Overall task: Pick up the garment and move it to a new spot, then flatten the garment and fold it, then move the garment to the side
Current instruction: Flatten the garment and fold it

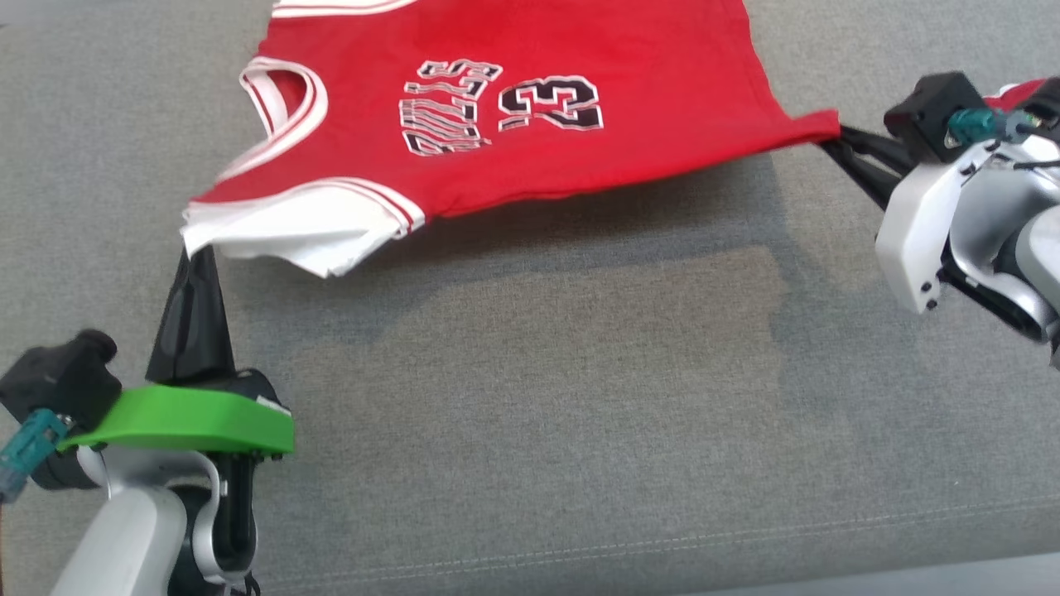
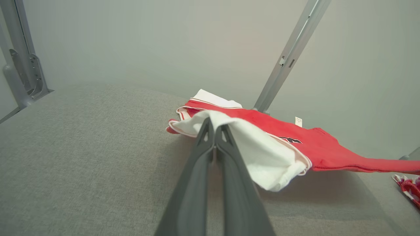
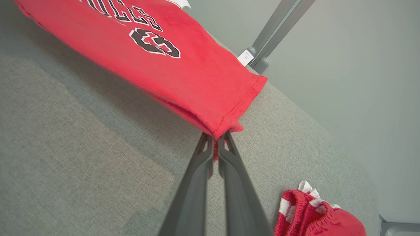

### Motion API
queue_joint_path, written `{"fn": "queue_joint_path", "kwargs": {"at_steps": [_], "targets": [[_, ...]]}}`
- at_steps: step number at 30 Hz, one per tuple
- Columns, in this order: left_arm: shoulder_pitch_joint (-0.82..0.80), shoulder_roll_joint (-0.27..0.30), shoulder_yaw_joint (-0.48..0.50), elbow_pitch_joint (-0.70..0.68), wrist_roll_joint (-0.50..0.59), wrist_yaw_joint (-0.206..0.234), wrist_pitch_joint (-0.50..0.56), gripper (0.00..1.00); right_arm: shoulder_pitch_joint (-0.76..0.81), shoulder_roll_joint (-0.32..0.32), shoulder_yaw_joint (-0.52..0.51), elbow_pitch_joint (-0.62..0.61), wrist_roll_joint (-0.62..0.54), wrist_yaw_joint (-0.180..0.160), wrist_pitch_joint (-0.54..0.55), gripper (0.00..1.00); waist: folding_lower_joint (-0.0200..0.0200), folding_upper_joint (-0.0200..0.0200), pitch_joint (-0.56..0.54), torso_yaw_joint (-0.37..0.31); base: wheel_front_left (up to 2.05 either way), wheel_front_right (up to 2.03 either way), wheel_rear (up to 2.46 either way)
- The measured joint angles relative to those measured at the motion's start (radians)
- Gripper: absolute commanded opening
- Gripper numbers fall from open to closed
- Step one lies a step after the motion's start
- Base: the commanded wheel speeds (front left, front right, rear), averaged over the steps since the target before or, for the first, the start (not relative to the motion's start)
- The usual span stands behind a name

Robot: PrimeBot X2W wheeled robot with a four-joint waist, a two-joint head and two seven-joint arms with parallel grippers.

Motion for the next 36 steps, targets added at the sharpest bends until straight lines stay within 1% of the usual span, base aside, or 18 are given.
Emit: {"fn": "queue_joint_path", "kwargs": {"at_steps": [4, 7, 13, 18, 24, 26, 27, 31, 34, 36], "targets": [[0.089, 0.001, -0.018, -0.014, 0.004, 0.023, -0.004, 0.0, 0.086, -0.023, -0.014, -0.039, 0.038, 0.0, 0.039, 0.0, 0.0, 0.0, -0.049, 0.016, 0.0, 0.0, 0.0], [0.151, -0.011, -0.035, -0.038, -0.002, 0.04, -0.002, 0.0, 0.161, -0.041, -0.035, -0.064, 0.057, 0.0, 0.047, 0.0, 0.0, 0.0, -0.084, 0.027, 0.0, 0.0, 0.0], [0.271, -0.01, -0.067, -0.081, 0.001, 0.085, 0.02, 0.0, 0.316, -0.071, -0.071, -0.102, 0.068, 0.0, 0.083, 0.0, 0.0, 0.0, -0.144, 0.049, 0.0, 0.0, 0.0], [0.358, -0.009, -0.081, -0.125, -0.016, 0.113, 0.044, 0.0, 0.448, -0.097, -0.14, -0.126, 0.069, 0.0, 0.105, 0.0, 0.0, 0.0, -0.179, 0.068, 0.0, 0.0, 0.0], [0.43, -0.001, -0.097, -0.152, -0.038, 0.126, 0.078, 0.0, 0.581, -0.091, -0.219, -0.188, 0.077, 0.0, 0.15, 0.0, 0.0, 0.0, -0.195, 0.085, 0.0, 0.0, 0.0], [0.432, 0.005, -0.108, -0.155, -0.039, 0.126, 0.087, 0.0, 0.622, -0.079, -0.249, -0.218, 0.09, 0.0, 0.16, 0.0, 0.0, 0.0, -0.193, 0.089, 0.0, 0.0, 0.0], [0.423, 0.01, -0.118, -0.156, -0.03, 0.122, 0.096, 0.0, 0.645, -0.062, -0.281, -0.241, 0.09, 0.0, 0.159, 0.0, 0.0, 0.0, -0.188, 0.089, 0.0, 0.0, 0.0], [0.328, 0.028, -0.138, -0.134, 0.01, 0.11, 0.125, 0.0, 0.655, -0.032, -0.332, -0.267, 0.07, 0.0, 0.169, 0.0, 0.0, 0.0, -0.177, 0.088, 0.0, 0.0, 0.0], [0.229, 0.023, -0.151, -0.089, 0.027, 0.092, 0.146, 0.0, 0.648, -0.003, -0.347, -0.268, 0.056, 0.0, 0.194, 0.0, 0.0, 0.0, -0.165, 0.086, 0.0, 0.0, 0.0], [0.159, 0.003, -0.157, -0.046, 0.032, 0.082, 0.156, 0.0, 0.631, 0.017, -0.352, -0.258, 0.052, 0.0, 0.206, 0.0, 0.0, 0.0, -0.156, 0.085, 0.0, 0.0, 0.0]]}}
